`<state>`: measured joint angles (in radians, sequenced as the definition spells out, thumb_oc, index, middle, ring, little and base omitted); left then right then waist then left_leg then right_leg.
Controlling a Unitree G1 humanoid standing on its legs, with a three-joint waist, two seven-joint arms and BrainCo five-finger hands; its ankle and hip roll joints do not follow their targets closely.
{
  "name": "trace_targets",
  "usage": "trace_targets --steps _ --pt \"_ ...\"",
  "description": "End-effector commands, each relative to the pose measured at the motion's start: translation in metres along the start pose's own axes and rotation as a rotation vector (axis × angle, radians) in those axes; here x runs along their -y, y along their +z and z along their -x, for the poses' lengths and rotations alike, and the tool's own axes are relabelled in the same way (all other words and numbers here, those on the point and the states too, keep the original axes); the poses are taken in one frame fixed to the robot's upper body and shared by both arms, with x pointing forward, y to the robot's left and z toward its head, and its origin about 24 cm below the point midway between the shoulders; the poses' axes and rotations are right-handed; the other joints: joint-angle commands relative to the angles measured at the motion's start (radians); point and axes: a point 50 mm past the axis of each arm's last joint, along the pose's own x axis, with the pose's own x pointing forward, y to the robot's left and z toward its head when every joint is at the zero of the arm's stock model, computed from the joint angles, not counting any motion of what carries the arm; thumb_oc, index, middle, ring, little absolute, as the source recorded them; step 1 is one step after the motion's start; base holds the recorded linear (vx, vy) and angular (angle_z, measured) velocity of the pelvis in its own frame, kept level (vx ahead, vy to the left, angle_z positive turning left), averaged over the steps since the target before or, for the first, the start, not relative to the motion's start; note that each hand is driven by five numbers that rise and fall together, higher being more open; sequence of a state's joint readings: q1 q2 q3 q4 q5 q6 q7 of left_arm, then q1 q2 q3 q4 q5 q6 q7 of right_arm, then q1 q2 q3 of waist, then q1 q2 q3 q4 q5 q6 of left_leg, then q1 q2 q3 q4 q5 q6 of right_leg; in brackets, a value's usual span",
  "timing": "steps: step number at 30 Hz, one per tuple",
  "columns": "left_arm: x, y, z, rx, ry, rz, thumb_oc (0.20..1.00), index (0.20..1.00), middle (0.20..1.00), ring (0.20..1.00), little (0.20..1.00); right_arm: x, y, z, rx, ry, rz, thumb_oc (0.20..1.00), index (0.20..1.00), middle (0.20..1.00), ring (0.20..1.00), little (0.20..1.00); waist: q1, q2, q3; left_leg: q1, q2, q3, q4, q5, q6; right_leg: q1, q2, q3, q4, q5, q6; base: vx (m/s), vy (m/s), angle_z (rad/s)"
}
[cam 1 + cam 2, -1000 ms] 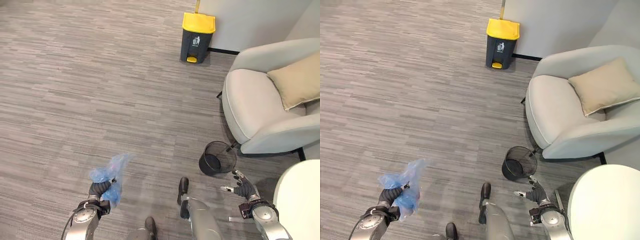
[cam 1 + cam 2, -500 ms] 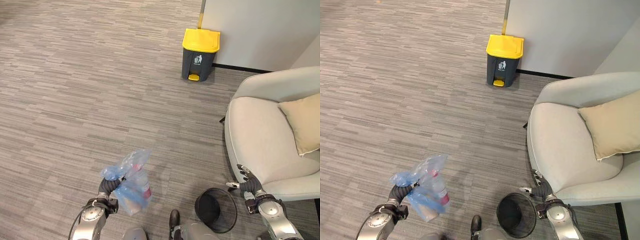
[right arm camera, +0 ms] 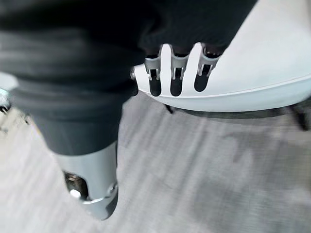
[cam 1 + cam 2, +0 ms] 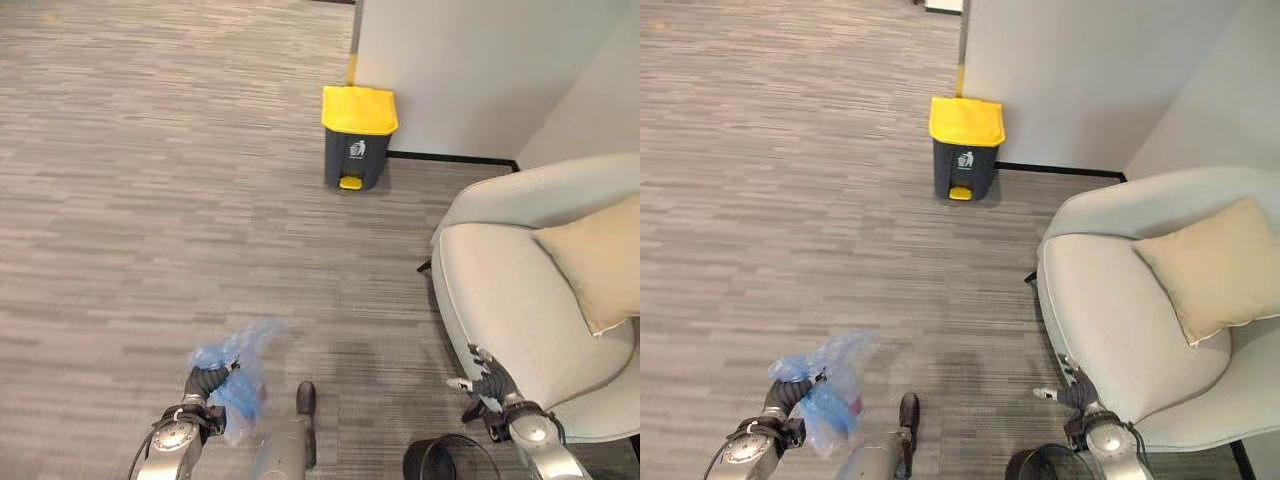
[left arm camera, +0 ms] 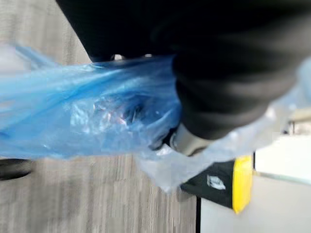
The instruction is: Gather garbage on tea table into small bin, then transfer packed bag to large trash can.
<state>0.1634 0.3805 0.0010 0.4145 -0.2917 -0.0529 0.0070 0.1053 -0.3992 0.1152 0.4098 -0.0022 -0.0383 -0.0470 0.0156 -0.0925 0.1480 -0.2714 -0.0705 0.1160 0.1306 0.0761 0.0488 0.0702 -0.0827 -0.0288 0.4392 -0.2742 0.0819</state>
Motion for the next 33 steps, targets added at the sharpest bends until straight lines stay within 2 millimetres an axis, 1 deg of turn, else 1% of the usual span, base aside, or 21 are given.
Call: trace_targets --steps 1,2,3,5,6,8,11,14,15,16,17,18,21,23,25,26,27,29,30,32,33 --pt "-0.004 0.036 -0.005 0.167 -0.003 -0.06 0.2 0.2 0.2 0.2 0.2 0.005 0.032 -0.014 0.123 -0.008 0.034 1.0 1.0 1.0 1.0 1.0 0.017 0.009 0.021 0.057 0.069 0.017 0.033 -0.13 -0.019 -0.165 -0.047 -0.053 -0.055 0.249 0.044 0.36 0.133 -0.3" --pt "-0.004 0.036 -0.005 0.167 -0.003 -0.059 0.2 0.2 0.2 0.2 0.2 0.005 0.032 -0.014 0.123 -0.007 0.034 1.0 1.0 1.0 1.0 1.0 0.016 0.008 0.022 0.059 0.068 0.017 0.034 -0.132 -0.019 -0.164 -0.048 -0.053 -0.052 0.246 0.045 0.37 0.124 -0.51" --pt "-0.004 0.035 -0.004 0.166 0.002 -0.052 0.2 0.2 0.2 0.2 0.2 0.006 0.035 -0.015 0.132 -0.005 0.034 1.0 1.0 1.0 1.0 1.0 0.009 0.02 0.031 0.098 0.07 0.012 0.021 -0.152 -0.016 -0.202 -0.052 -0.079 -0.066 0.227 0.034 0.24 0.047 -0.48" --pt "-0.004 0.034 -0.003 0.162 0.003 -0.044 0.2 0.2 0.2 0.2 0.2 0.006 0.038 -0.016 0.14 0.004 0.038 1.0 1.0 1.0 1.0 1.0 -0.005 0.032 0.038 0.14 0.066 0.005 0.009 -0.176 -0.012 -0.253 -0.055 -0.102 -0.122 0.223 0.031 0.4 0.04 0.02" --pt "-0.004 0.031 -0.003 0.154 0.009 -0.026 0.2 0.2 0.2 0.2 0.2 0.005 0.041 -0.017 0.149 0.01 0.035 1.0 1.0 1.0 1.0 1.0 -0.018 0.032 0.052 0.193 0.057 0.0 -0.007 -0.206 -0.015 -0.309 -0.065 -0.132 -0.206 0.259 0.038 0.36 0.002 0.2" --pt "-0.004 0.03 -0.003 0.151 0.015 -0.017 0.2 0.2 0.2 0.2 0.2 0.004 0.041 -0.017 0.149 0.014 0.037 1.0 1.0 1.0 1.0 1.0 -0.027 0.035 0.061 0.228 0.06 -0.003 -0.02 -0.22 -0.022 -0.337 -0.07 -0.158 -0.243 0.278 0.042 0.35 -0.052 -0.19" --pt "-0.002 0.032 -0.004 0.157 0.006 -0.013 0.2 0.2 0.2 0.2 0.2 0.003 0.04 -0.015 0.148 0.018 0.036 1.0 1.0 1.0 1.0 1.0 -0.047 0.03 0.07 0.291 0.055 -0.02 -0.018 -0.271 -0.041 -0.371 -0.085 -0.202 -0.354 0.323 0.068 0.45 -0.129 0.03" --pt "0.002 0.032 -0.005 0.159 -0.006 -0.016 0.2 0.2 0.2 0.2 0.2 0.004 0.034 -0.013 0.13 0.019 0.039 1.0 1.0 1.0 1.0 1.0 -0.059 0.026 0.065 0.353 0.061 -0.045 -0.009 -0.326 -0.064 -0.391 -0.107 -0.204 -0.359 0.349 0.078 0.5 -0.21 0.43" --pt "0.002 0.029 -0.004 0.151 -0.015 -0.025 0.2 0.2 0.2 0.2 0.2 0.004 0.027 -0.011 0.109 0.024 0.031 1.0 1.0 1.0 1.0 1.0 -0.062 0.032 0.059 0.39 0.082 -0.051 0.007 -0.337 -0.078 -0.399 -0.099 -0.21 -0.305 0.347 0.066 0.49 -0.24 0.67" --pt "0.002 0.027 -0.003 0.145 -0.016 -0.026 0.2 0.2 0.2 0.2 0.2 0.005 0.028 -0.011 0.113 0.024 0.032 1.0 1.0 1.0 1.0 1.0 -0.066 0.03 0.054 0.388 0.089 -0.049 0.021 -0.338 -0.079 -0.398 -0.108 -0.215 -0.284 0.35 0.062 0.47 -0.237 0.73" --pt "0.003 0.025 -0.002 0.138 -0.017 -0.017 0.2 0.2 0.2 0.2 0.2 0.004 0.027 -0.01 0.11 0.028 0.042 1.0 1.0 1.0 1.0 1.0 -0.069 0.037 0.045 0.387 0.112 -0.046 0.043 -0.324 -0.095 -0.394 -0.105 -0.23 -0.267 0.338 0.052 0.35 -0.213 0.64" --pt "0.003 0.021 0.0 0.124 -0.019 -0.013 0.2 0.2 0.2 0.2 0.2 0.005 0.023 -0.009 0.096 0.027 0.048 1.0 1.0 1.0 1.0 1.0 -0.073 0.044 0.036 0.383 0.14 -0.042 0.082 -0.289 -0.112 -0.375 -0.09 -0.241 -0.259 0.32 0.035 0.41 -0.29 0.65" --pt "0.005 0.016 0.002 0.104 -0.023 0.003 0.2 0.2 0.2 0.2 0.2 0.008 0.023 -0.007 0.103 0.02 0.039 1.0 1.0 1.0 1.0 1.0 -0.074 0.053 0.029 0.342 0.203 -0.041 0.246 -0.163 -0.132 -0.324 -0.039 -0.257 -0.243 0.259 -0.006 0.39 -0.313 0.14" --pt "0.006 0.017 0.0 0.106 -0.02 0.022 0.2 0.2 0.2 0.2 0.2 0.013 0.021 -0.005 0.094 0.002 0.049 1.0 1.0 1.0 1.0 1.0 -0.081 0.05 0.033 0.306 0.252 0.008 0.334 -0.103 -0.116 -0.285 -0.013 -0.264 -0.237 0.207 -0.043 0.34 -0.254 -0.18" --pt "0.007 0.018 -0.001 0.106 -0.021 0.022 0.2 0.2 0.2 0.2 0.2 0.017 0.018 -0.005 0.082 -0.013 0.052 1.0 1.0 1.0 1.0 1.0 -0.079 0.045 0.033 0.281 0.266 0.03 0.362 -0.095 -0.113 -0.271 -0.013 -0.265 -0.234 0.188 -0.052 0.25 -0.152 -0.15" --pt "0.007 0.019 -0.002 0.106 -0.022 0.019 0.2 0.2 0.2 0.2 0.2 0.019 0.019 -0.005 0.082 -0.015 0.055 1.0 1.0 1.0 1.0 1.0 -0.073 0.041 0.035 0.259 0.251 0.036 0.346 -0.128 -0.097 -0.255 -0.01 -0.257 -0.238 0.177 -0.053 0.27 -0.122 -0.18" --pt "0.009 0.019 -0.002 0.106 -0.026 0.02 0.2 0.2 0.2 0.2 0.2 0.02 0.02 -0.006 0.086 -0.019 0.057 1.0 1.0 1.0 1.0 1.0 -0.067 0.039 0.039 0.223 0.228 0.023 0.34 -0.153 -0.091 -0.239 -0.008 -0.25 -0.244 0.168 -0.051 0.26 -0.075 -0.23" --pt "0.012 0.017 -0.003 0.097 -0.04 0.014 0.2 0.2 0.2 0.2 0.2 0.025 0.021 -0.007 0.086 -0.035 0.055 1.0 1.0 1.0 1.0 1.0 -0.053 0.026 0.049 0.136 0.188 0.038 0.282 -0.222 -0.078 -0.203 -0.017 -0.238 -0.267 0.156 -0.043 0.25 -0.036 -0.28" --pt "0.012 0.018 -0.003 0.098 -0.042 0.01 0.2 0.2 0.2 0.2 0.2 0.026 0.022 -0.007 0.088 -0.041 0.055 1.0 1.0 1.0 1.0 1.0 -0.044 0.026 0.054 0.104 0.169 0.038 0.252 -0.225 -0.079 -0.188 -0.014 -0.228 -0.278 0.154 -0.041 0.22 0.011 -0.31" --pt "0.013 0.017 -0.002 0.099 -0.043 0.009 0.2 0.2 0.2 0.2 0.2 0.025 0.023 -0.008 0.092 -0.045 0.048 1.0 1.0 1.0 1.0 1.0 -0.02 0.025 0.064 0.022 0.124 0.017 0.177 -0.169 -0.095 -0.145 0.003 -0.205 -0.319 0.156 -0.033 0.27 0.045 -0.21" --pt "0.012 0.016 -0.001 0.099 -0.037 0.002 0.2 0.2 0.2 0.2 0.2 0.023 0.021 -0.008 0.085 -0.054 0.034 1.0 1.0 1.0 1.0 1.0 0.007 0.034 0.073 -0.018 0.1 0.002 0.09 -0.09 -0.114 -0.099 0.027 -0.182 -0.355 0.161 -0.026 0.35 0.09 -0.29"
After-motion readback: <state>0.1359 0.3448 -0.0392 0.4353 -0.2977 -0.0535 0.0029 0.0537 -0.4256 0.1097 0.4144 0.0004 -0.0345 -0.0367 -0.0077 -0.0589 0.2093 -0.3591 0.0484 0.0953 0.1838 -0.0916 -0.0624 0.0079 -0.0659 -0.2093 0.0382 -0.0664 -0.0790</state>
